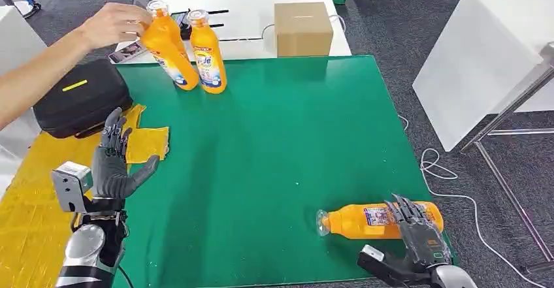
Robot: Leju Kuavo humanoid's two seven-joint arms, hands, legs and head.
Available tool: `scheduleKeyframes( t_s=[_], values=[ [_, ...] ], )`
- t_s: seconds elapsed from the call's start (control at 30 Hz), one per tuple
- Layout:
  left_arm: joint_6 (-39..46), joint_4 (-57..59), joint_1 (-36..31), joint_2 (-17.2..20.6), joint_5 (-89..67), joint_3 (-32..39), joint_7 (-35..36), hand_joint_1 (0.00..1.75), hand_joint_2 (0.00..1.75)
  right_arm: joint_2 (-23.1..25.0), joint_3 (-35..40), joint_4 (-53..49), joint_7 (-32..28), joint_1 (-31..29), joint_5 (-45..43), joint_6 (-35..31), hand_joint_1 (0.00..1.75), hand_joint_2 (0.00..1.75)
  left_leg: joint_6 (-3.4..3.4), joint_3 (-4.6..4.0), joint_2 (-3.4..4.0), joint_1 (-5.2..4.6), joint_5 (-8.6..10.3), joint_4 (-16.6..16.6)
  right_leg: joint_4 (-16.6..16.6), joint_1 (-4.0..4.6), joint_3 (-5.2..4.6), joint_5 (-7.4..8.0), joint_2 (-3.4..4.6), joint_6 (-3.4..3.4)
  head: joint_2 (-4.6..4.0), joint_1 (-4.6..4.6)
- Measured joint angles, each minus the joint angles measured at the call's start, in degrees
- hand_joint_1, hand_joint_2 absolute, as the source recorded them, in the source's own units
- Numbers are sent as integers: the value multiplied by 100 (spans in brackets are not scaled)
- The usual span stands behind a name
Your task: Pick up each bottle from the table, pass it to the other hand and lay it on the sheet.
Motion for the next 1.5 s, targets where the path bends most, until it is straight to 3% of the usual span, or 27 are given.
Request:
scheduleKeyframes(
  t_s=[0.03,0.07,0.17,0.23,0.47,0.57,0.7,0.77,0.83,0.9,0.97,1.17,1.5],
  values=[
    [0,0,0,0,0,0,0,0,175,0,0,0,0,-2,0,0,65,175,0,0,0,0,0,0,0,0,0,0,0,0,0,0],
    [0,0,0,0,0,0,0,0,175,0,0,4,2,-5,2,5,134,175,0,1,0,0,0,0,0,0,0,0,0,0,0,0],
    [-9,5,0,-13,9,0,11,0,175,0,20,116,77,-94,79,79,133,175,0,5,1,0,0,0,0,0,5,0,0,0,0,0],
    [-13,46,0,-39,28,2,39,0,175,2,48,374,142,-291,184,131,147,175,0,10,1,-1,0,0,0,-1,11,0,0,0,0,2],
    [-15,70,0,-63,66,0,50,0,175,59,66,555,142,-509,236,116,145,175,0,11,0,-1,0,0,0,1,11,0,0,0,0,0],
    [-15,70,0,-68,66,0,52,0,175,85,66,597,138,-549,241,103,161,175,0,10,0,-1,0,0,0,1,12,0,0,0,0,2],
    [-17,74,0,-74,77,2,59,0,175,166,66,699,11,-643,300,-6,161,175,0,11,1,0,0,0,0,2,11,0,1,0,0,0],
    [-17,77,-2,-81,83,2,61,0,175,240,63,754,-48,-704,328,-57,171,175,0,14,3,0,0,0,0,2,11,0,4,0,0,0],
    [-20,85,-2,-83,83,2,63,0,175,291,63,785,-55,-746,335,-65,141,175,0,15,3,0,0,0,0,4,12,0,4,0,0,0],
    [-57,101,-1,-88,94,0,83,0,175,343,61,815,-158,-794,286,-179,175,175,0,14,3,1,0,0,0,6,14,0,3,0,0,0],
    [-311,112,-2,-88,333,2,147,0,175,459,44,855,-449,-834,105,-420,175,175,0,13,5,2,0,0,1,5,13,1,5,0,0,2],
    [-1710,169,-1,-83,1040,-280,376,0,175,1266,-72,997,-1762,-1243,-1220,-1141,175,175,-3,13,5,3,3,0,2,10,11,1,4,-1,0,-2],
    [-1742,728,-579,-140,1073,-1633,689,0,175,2801,85,1922,-2584,-2143,-2741,-1556,175,175,-2,18,4,3,6,0,6,9,11,2,4,0,0,2]
  ],
)
